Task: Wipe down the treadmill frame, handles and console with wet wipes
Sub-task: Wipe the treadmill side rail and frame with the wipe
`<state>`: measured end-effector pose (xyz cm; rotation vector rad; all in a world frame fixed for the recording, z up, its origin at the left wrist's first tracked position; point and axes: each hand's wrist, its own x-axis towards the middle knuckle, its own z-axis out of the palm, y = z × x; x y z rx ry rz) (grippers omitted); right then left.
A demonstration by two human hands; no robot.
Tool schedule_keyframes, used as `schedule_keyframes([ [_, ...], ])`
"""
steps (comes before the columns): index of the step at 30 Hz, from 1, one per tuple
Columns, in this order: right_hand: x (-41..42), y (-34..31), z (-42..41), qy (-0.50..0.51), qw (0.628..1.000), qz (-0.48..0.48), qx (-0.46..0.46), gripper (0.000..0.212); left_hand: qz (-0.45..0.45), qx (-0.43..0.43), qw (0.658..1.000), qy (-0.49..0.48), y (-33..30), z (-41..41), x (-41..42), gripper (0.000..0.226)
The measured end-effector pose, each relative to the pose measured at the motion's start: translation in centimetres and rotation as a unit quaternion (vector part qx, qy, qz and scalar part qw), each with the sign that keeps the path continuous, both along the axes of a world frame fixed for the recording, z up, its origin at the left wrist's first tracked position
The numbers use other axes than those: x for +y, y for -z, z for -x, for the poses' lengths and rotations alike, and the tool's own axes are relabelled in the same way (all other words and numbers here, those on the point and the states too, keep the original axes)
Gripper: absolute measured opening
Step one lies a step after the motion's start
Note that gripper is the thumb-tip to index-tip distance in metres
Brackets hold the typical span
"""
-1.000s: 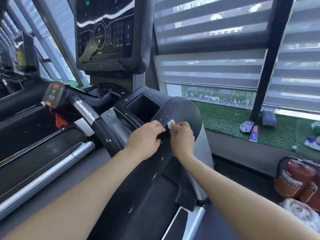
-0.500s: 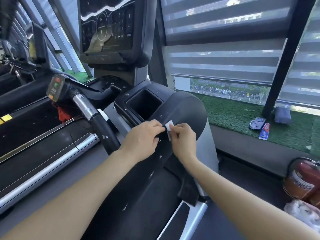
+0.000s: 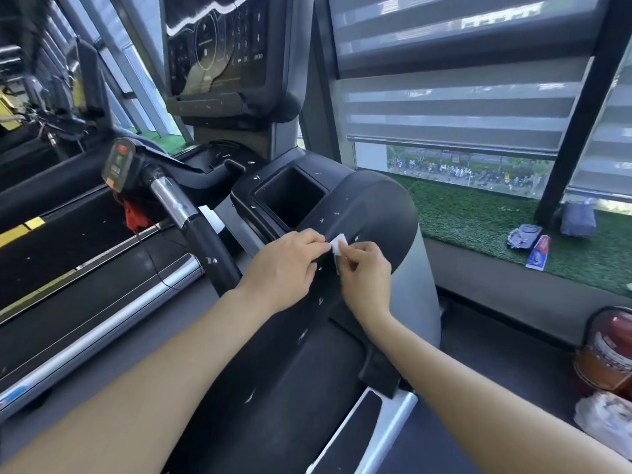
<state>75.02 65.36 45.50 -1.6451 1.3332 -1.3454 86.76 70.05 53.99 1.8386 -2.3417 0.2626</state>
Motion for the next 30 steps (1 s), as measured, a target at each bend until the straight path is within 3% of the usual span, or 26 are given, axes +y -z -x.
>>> schedule_keyframes([
  [8,-7.6,-1.7,2.6,0.053,0.992,-0.116,-0.023,0.025,-0.009,-0.004,1.000,-0.008,-0.1,0.1,0.1,0.040],
  [11,-5.5,-1.5,1.8,0.041,0.995,-0.091,-0.019,0.025,-0.007,-0.004,1.000,-0.012,0.1,0.2,0.1,0.040],
  [14,-1.0,0.3,0.4,0.011,0.999,-0.040,-0.010,0.044,-0.006,-0.002,1.000,-0.012,0.1,0.2,0.1,0.041],
  [17,0.3,1.0,0.4,-0.022,0.997,-0.054,-0.051,0.035,-0.006,-0.006,1.000,-0.011,-0.1,0.3,0.1,0.040],
  [21,-4.3,0.0,1.8,0.020,0.994,-0.094,-0.053,0.022,-0.009,-0.007,1.000,-0.016,-0.2,0.4,0.3,0.040],
  [25,-7.8,0.2,2.6,0.060,0.984,-0.146,-0.076,0.023,-0.010,-0.008,1.000,-0.022,-0.2,0.4,0.2,0.041],
  [27,-5.9,0.4,1.7,0.048,0.989,-0.126,-0.058,0.020,-0.004,-0.006,1.000,-0.022,-0.1,0.5,0.2,0.040],
  [30,-1.1,1.0,0.5,0.007,0.996,-0.082,-0.039,0.037,-0.001,-0.004,1.000,-0.024,0.0,0.4,0.2,0.040],
])
